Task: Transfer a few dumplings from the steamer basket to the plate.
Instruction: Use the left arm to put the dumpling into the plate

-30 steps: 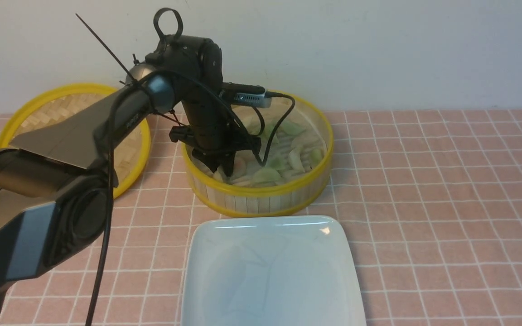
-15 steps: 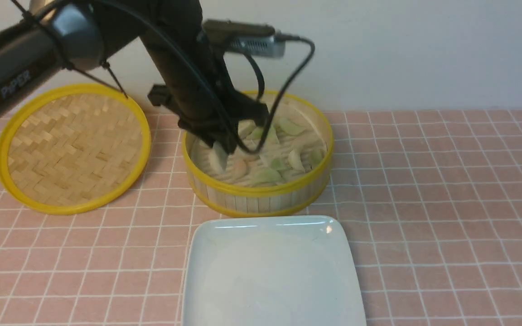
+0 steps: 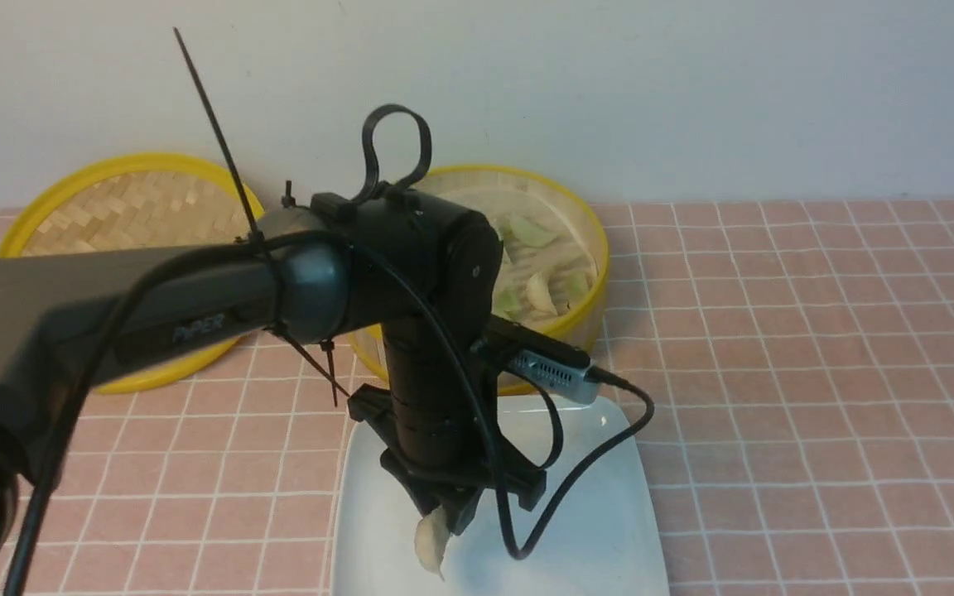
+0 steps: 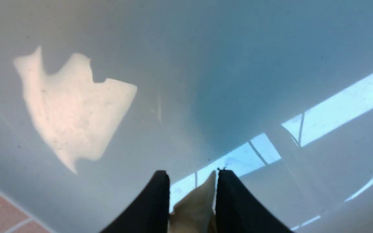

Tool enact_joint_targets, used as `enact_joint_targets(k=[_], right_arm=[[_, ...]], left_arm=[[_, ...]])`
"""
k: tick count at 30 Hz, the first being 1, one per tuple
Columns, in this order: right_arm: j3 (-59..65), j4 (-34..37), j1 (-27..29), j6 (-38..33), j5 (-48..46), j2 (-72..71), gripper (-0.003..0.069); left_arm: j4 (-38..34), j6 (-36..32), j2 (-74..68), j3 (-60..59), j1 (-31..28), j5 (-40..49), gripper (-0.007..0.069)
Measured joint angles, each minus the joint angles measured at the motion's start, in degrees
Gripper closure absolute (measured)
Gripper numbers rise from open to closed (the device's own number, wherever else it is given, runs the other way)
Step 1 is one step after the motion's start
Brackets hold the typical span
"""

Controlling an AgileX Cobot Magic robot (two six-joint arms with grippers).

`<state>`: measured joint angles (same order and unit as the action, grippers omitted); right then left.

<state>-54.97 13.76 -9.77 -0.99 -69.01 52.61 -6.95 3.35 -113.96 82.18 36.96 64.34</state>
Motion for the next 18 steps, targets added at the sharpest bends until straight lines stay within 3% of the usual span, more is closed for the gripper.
enact_joint_targets(k=[5, 8, 11, 13, 15, 18], right_arm=[[-0.3, 0.6, 0.0, -0.7, 2.6, 0.7, 0.0659], [-3.0, 3.6, 0.0, -3.7, 2.9, 4.6, 0.0659], [-6.3, 6.3, 0.0, -6.5, 3.1, 9.8, 0.0659], [-9.5, 7.0, 0.0, -7.3, 3.1, 14.1, 0.0659], [-13.0, 7.3, 0.0, -8.5, 3.1, 18.8, 0.0659], [-18.9, 7.3, 0.0, -9.1, 3.1, 25.0, 0.0659]], left_arm=[[0.0, 0.0, -0.3, 1.5, 0.0, 2.6, 0.0202], [0.8, 0.0, 0.1, 4.4, 0.0, 4.3, 0.0186], [2.4, 0.0, 2.9, 5.0, 0.0, 4.4, 0.0294], [3.9, 0.4, 7.3, 5.0, 0.0, 4.5, 0.0461], [4.7, 1.3, 11.9, 5.0, -0.1, 4.8, 0.0565], [5.2, 3.3, 20.2, 5.0, -0.1, 5.5, 0.0621]])
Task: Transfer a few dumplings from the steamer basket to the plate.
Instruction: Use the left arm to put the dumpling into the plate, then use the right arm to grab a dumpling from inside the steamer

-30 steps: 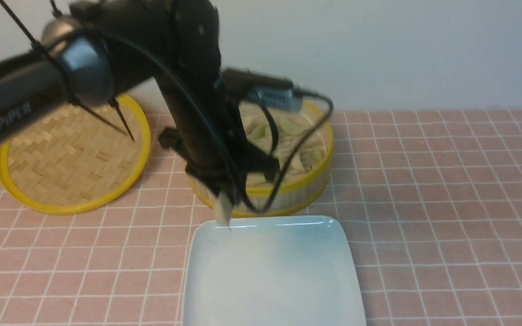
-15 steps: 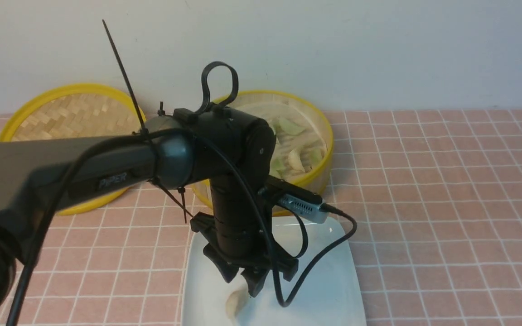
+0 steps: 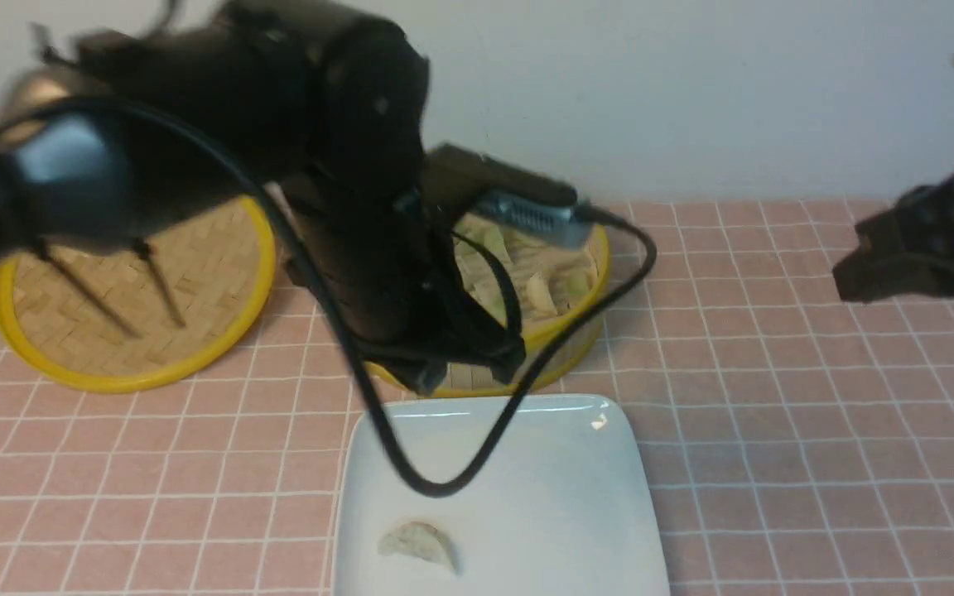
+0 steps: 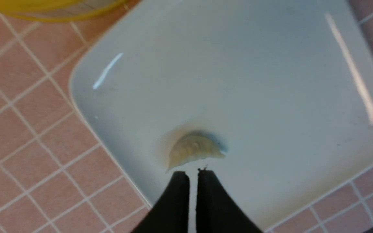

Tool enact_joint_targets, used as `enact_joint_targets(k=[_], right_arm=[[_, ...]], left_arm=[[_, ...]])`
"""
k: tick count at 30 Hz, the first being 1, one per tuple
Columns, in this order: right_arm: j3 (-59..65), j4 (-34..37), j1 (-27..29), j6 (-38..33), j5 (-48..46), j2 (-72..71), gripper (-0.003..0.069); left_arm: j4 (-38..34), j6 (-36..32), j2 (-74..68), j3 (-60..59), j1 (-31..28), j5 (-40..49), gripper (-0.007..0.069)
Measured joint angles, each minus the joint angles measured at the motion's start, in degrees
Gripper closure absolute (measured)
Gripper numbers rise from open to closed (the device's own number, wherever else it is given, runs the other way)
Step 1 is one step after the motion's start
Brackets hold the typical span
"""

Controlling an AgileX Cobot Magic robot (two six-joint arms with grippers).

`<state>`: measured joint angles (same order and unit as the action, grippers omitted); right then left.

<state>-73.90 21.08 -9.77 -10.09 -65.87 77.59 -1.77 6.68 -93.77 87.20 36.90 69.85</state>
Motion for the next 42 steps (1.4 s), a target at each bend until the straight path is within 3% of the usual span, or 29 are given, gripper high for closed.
enact_joint_targets(k=[11, 15, 21, 25, 29, 34, 38, 42], right_arm=[[-22.3, -4.4, -6.3, -0.2, 1.7, 22.4, 0.0643], [-31.5, -6.6, -11.1, -0.2, 2.1, 33.8, 0.0591], [-42.2, -12.2, -16.2, -0.2, 2.1, 48.2, 0.0445], [-46.1, -15.2, -17.2, 0.6, 2.1, 54.6, 0.0337], [-48.0, -16.2, -17.3, 1.1, 2.5, 58.8, 0.0287], [-48.8, -16.2, -17.4, 1.1, 4.7, 61.1, 0.0331], [-49.7, -16.5, -17.4, 1.1, 2.9, 61.3, 0.0547], [-53.9, -16.7, -17.4, 1.5, -3.9, 60.3, 0.0543]], left_arm=[[0.5, 6.1, 26.1, -9.9, 0.0, 1.3, 0.0631], [0.6, 9.6, 36.1, -18.9, 0.0, 0.0, 0.0631], [1.8, 14.6, 45.6, -27.4, 0.0, -0.5, 0.0631], [2.8, 18.2, 51.1, -29.6, 0.0, 1.2, 0.0631], [4.2, 20.8, 55.4, -29.6, 0.0, 2.2, 0.0631], [4.6, 22.1, 58.9, -29.6, 0.0, 2.5, 0.0631], [4.6, 22.2, 60.8, -29.6, 0.0, 3.3, 0.0631], [4.6, 22.2, 61.1, -29.6, 0.0, 3.3, 0.0631]])
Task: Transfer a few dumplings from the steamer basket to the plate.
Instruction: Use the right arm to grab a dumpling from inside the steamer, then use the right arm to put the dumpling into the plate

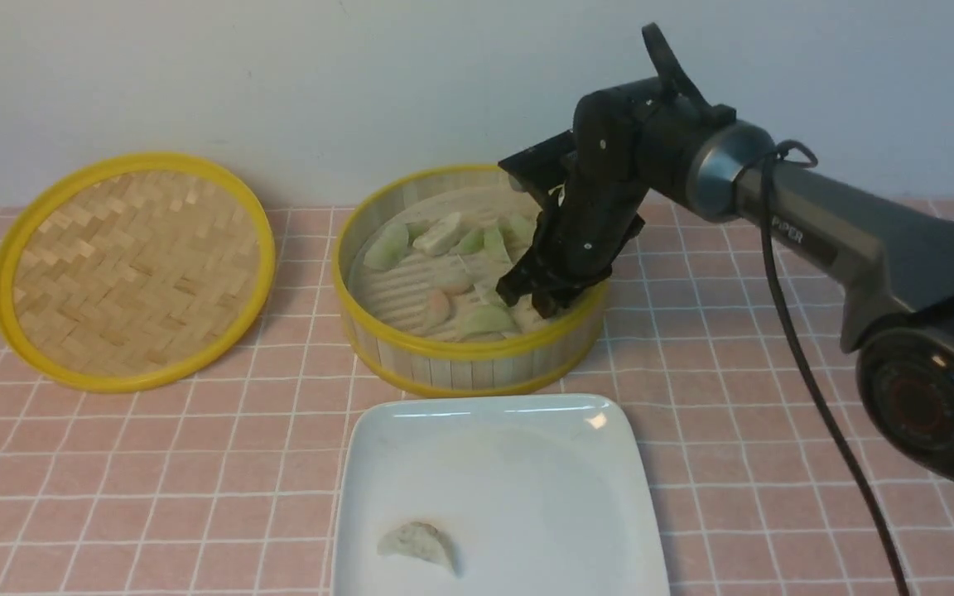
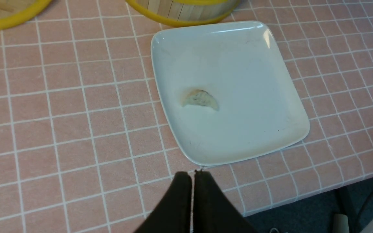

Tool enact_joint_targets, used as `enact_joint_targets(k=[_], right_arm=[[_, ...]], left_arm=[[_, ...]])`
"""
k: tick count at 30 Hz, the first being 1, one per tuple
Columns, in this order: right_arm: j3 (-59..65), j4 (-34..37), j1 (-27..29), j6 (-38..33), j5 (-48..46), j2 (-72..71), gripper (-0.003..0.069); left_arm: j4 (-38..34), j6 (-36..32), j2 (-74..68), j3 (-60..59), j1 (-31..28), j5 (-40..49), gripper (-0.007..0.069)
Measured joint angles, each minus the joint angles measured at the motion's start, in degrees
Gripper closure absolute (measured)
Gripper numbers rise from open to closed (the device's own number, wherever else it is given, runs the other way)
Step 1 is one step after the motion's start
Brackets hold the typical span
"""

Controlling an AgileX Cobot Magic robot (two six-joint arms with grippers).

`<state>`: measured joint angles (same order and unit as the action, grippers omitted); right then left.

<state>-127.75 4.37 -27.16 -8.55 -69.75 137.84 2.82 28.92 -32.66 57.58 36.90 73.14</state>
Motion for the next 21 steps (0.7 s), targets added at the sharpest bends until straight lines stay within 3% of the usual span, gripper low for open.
enact_joint_targets(k=[8, 14, 21], right_arm=[[-1.3, 3.6, 0.0, 2.3, -1.3, -12.6, 0.0543], [17.8, 9.9, -2.0, 1.7, -1.5, -28.8, 0.0543], [41.3, 10.8, -10.7, 2.8, -0.9, -36.7, 0.0543]], left_arm=[[2.7, 0.0, 0.0, 0.0, 0.0, 0.0, 0.0631], [3.7, 0.0, 0.0, 0.0, 0.0, 0.0, 0.0631], [6.3, -0.1, 0.0, -0.2, 0.0, 0.0, 0.0631]])
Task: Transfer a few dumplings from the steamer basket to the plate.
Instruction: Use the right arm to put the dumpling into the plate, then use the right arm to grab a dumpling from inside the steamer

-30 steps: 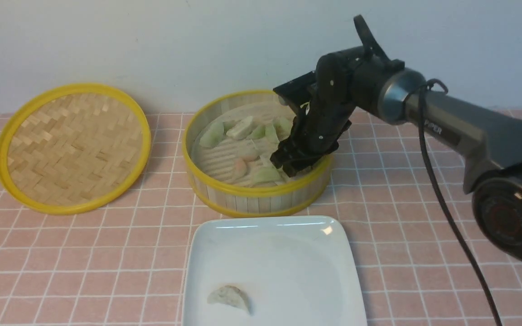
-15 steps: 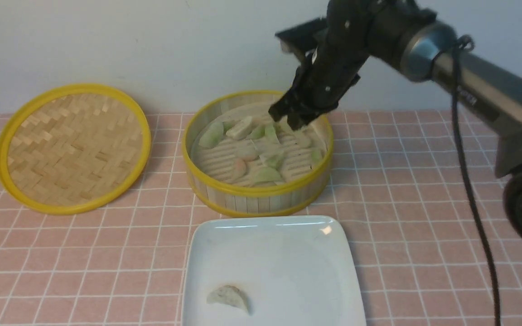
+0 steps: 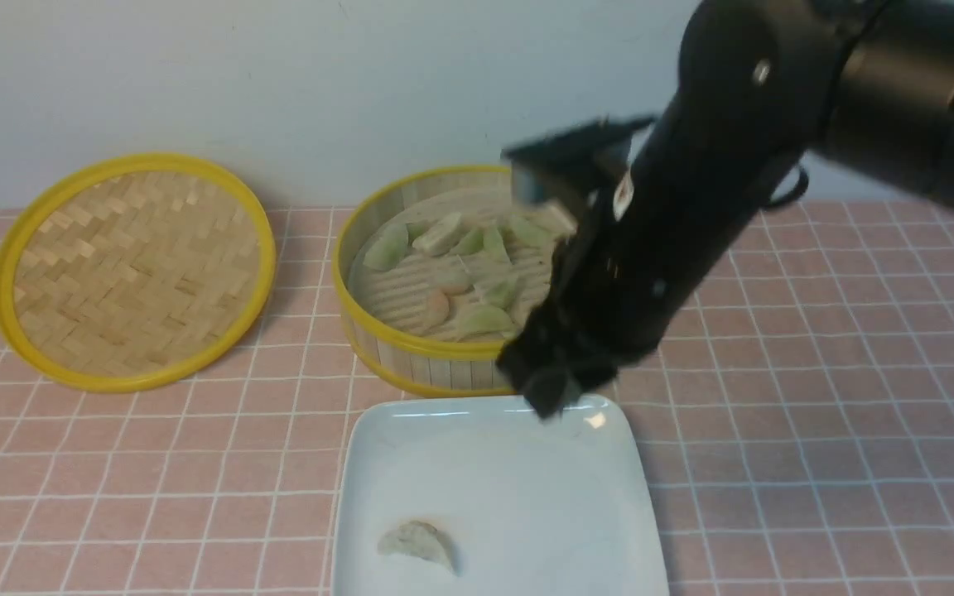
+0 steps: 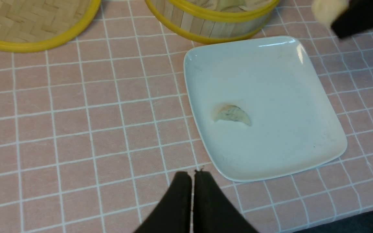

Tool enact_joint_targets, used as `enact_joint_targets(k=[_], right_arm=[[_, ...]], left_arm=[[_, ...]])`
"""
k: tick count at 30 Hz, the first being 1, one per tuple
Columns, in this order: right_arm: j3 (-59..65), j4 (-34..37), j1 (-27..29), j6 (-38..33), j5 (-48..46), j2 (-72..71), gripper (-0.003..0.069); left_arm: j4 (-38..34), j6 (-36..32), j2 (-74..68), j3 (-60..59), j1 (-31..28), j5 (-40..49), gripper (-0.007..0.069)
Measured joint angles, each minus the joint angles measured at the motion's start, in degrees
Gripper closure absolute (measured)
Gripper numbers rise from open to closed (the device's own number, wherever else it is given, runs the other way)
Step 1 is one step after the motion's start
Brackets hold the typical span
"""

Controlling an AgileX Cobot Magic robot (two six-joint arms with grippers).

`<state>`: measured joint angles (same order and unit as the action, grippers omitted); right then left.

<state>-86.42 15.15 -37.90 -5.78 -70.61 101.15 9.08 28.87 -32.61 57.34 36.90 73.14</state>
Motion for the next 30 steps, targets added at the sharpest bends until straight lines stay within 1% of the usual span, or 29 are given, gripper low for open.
enact_joint_targets(k=[2, 4, 7, 12, 14, 16, 17, 18, 19, 21, 24, 25, 27, 29, 30], right_arm=[[5.4, 0.0, -2.4, 0.3, 2.9, 1.1, 0.0543], [7.4, 0.0, -3.7, 0.4, 5.8, 2.8, 0.0539], [7.7, 0.0, -4.4, 0.4, 8.3, 5.3, 0.0509], [7.7, -0.2, -4.5, 0.4, 11.9, 7.7, 0.0337], [6.6, -1.0, -4.5, 0.5, 11.7, 7.9, 0.0251], [5.0, -2.3, -4.5, 0.6, 11.1, 7.9, 0.02], [2.4, -5.5, -4.5, 0.7, 10.8, 7.9, 0.0154], [1.0, -6.8, -4.5, 0.9, 10.9, 7.9, 0.0139], [-1.5, -10.2, -4.2, 1.3, 11.3, 8.1, 0.0124], [-6.1, -13.7, -3.1, 2.4, 12.3, 8.8, 0.0113], [-13.6, -15.7, 0.5, 3.0, 13.1, 11.9, 0.0109], [-15.3, -15.8, 1.4, 3.0, 13.2, 12.9, 0.0109], [-21.1, -15.9, 5.1, 3.0, 13.3, 17.4, 0.011], [-25.9, -15.8, 7.3, 2.7, 13.2, 21.3, 0.011], [-26.4, -15.7, 7.5, 2.6, 13.2, 21.8, 0.011]], left_arm=[[0.4, -0.1, 0.0, 0.0, 0.0, 0.0, 0.0631], [0.4, -0.2, 0.0, 0.0, 0.0, 0.0, 0.0631], [0.4, -0.4, 0.0, 0.0, 0.0, 0.0, 0.0631], [0.6, -0.5, 0.0, 0.0, 0.0, 0.0, 0.0631], [0.6, -0.5, 0.0, 0.0, 0.0, 0.0, 0.0631], [0.6, -0.5, 0.0, 0.0, 0.0, 0.0, 0.0631], [0.6, -0.5, 0.0, 0.0, 0.0, 0.0, 0.0631], [0.6, -0.5, 0.0, 0.0, 0.0, 0.0, 0.0631], [0.6, -0.5, 0.0, 0.0, 0.0, 0.0, 0.0631], [0.7, -0.5, 0.0, 0.0, 0.0, 0.0, 0.0631], [0.7, -0.3, 0.0, 0.0, 0.0, 0.0, 0.0631], [0.7, -0.1, 0.0, 0.0, 0.0, 0.0, 0.0631], [0.7, 0.0, 0.0, 0.0, 0.0, 0.0, 0.0631], [0.7, 0.0, 0.0, 0.0, 0.0, 0.0, 0.0631], [0.7, 0.0, 0.0, 0.0, 0.0, 0.0, 0.0631]])
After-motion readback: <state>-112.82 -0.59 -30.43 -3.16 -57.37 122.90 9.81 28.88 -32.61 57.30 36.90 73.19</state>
